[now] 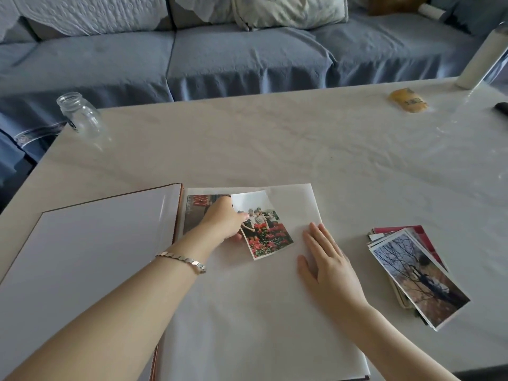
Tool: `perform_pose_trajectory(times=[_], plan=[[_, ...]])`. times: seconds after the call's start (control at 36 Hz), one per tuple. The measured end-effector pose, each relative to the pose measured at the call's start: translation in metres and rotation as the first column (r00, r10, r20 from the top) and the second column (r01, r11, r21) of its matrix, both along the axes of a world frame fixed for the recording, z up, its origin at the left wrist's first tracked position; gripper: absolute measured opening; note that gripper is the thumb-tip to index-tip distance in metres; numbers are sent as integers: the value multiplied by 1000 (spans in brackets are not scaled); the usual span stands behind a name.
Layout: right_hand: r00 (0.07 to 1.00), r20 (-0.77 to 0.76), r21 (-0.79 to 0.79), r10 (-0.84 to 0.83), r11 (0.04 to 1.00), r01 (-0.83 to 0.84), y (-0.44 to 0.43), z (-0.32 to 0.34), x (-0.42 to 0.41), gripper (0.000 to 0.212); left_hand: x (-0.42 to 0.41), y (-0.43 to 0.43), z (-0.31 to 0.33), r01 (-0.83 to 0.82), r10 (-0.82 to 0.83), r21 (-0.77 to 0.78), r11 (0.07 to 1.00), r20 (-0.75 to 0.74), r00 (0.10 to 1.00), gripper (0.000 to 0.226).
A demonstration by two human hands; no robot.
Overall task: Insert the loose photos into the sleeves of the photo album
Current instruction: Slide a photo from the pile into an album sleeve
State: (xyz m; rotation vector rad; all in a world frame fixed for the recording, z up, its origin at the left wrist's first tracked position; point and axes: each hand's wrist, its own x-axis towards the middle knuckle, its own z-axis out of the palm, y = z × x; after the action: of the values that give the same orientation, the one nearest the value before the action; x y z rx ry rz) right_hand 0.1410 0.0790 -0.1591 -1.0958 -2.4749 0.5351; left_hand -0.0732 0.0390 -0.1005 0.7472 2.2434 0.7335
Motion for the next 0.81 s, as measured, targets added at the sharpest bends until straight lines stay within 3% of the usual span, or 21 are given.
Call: perform_pose_trajectory(times=[0.08,0.22,0.42,0.67,0.81], plan=[[1000,-8,9,1,1000,-1,-1,0,0,61,5,0,0,-57,57,-12,998,-45,997,43],[1000,-21,-8,2,1000,-3,-1,1,0,63,20,-1,3,-18,25,62,998,-113,993,52],[1000,-24,-33,6,999,-7,-1,3,1,64,33,11,3,28,-15,92,995,-142,990,12],[999,11,-85,35,996,-34,0,11,1,67,51,32,-2,-132,123,126,983,73,990,9],[1000,14,-95,-13,995,14,-2,16,3,62,56,30,6,6,-6,111,994,1,1000,34]])
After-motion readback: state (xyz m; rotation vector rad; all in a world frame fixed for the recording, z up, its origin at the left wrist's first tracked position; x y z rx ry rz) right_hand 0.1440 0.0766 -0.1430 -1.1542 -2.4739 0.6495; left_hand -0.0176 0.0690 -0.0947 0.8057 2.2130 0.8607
